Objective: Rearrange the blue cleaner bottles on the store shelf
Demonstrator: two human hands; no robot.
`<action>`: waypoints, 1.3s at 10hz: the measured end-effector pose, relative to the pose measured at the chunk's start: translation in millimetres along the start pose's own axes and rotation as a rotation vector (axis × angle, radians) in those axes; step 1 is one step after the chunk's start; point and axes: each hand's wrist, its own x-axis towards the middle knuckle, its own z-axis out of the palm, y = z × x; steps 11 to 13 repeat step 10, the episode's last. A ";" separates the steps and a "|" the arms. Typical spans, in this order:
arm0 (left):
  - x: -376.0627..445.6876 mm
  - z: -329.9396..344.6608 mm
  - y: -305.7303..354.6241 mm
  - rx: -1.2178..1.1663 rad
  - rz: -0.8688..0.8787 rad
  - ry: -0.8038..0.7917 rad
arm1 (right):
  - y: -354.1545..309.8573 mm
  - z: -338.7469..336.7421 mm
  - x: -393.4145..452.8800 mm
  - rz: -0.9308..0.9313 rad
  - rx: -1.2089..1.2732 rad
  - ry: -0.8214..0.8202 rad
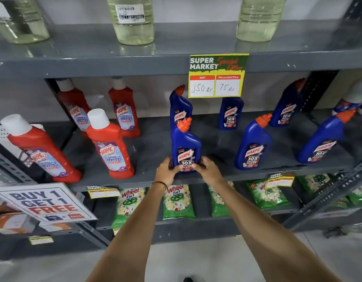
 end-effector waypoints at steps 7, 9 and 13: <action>-8.1 -1.8 3.6 0.012 -0.021 -0.020 | -3.4 -1.1 -5.1 0.020 -0.013 -0.023; -13.7 -2.8 3.6 0.093 -0.050 -0.002 | -3.7 -1.9 -10.1 0.037 -0.068 -0.029; -26.8 -6.9 2.9 0.270 -0.045 0.074 | -6.7 -3.4 -23.0 0.023 -0.217 0.100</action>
